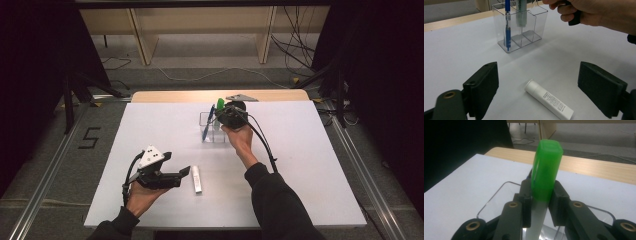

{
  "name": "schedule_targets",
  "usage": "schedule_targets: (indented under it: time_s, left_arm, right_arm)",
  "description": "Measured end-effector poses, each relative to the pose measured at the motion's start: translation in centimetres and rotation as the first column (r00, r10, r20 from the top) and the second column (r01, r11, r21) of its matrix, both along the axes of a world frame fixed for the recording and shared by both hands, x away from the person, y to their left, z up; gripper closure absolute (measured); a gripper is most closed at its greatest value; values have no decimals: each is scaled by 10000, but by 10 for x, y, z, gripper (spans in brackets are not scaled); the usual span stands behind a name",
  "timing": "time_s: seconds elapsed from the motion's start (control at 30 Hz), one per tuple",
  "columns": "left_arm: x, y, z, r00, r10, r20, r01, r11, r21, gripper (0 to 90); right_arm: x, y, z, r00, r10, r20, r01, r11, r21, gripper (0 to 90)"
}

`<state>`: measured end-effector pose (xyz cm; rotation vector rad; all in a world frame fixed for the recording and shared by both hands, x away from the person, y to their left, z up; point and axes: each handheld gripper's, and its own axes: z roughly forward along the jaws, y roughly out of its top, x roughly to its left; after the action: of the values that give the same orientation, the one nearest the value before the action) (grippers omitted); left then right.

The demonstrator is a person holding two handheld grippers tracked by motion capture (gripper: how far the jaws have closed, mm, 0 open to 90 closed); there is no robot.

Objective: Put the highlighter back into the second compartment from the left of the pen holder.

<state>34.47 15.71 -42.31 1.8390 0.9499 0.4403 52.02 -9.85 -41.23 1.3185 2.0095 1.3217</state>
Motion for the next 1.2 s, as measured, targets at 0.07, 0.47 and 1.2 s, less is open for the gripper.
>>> schedule_targets:
  time_s: [0.07,0.47,1.2]
  left_arm:
    - [0,0,0,10000,34,-10,-34,10000,28,165]
    - [2,0,-1,9996,165,-247,-161,9997,156,162]
    - [6,-1,-5,9962,401,-767,-375,9987,340,160]
  right_arm:
    - [-1,-1,-2,10000,-50,-27,50,10000,28,636]
    - [-17,-19,24,9961,-496,728,481,9986,222,319]
    - [-64,-58,34,9918,238,1259,-282,9990,333,275]
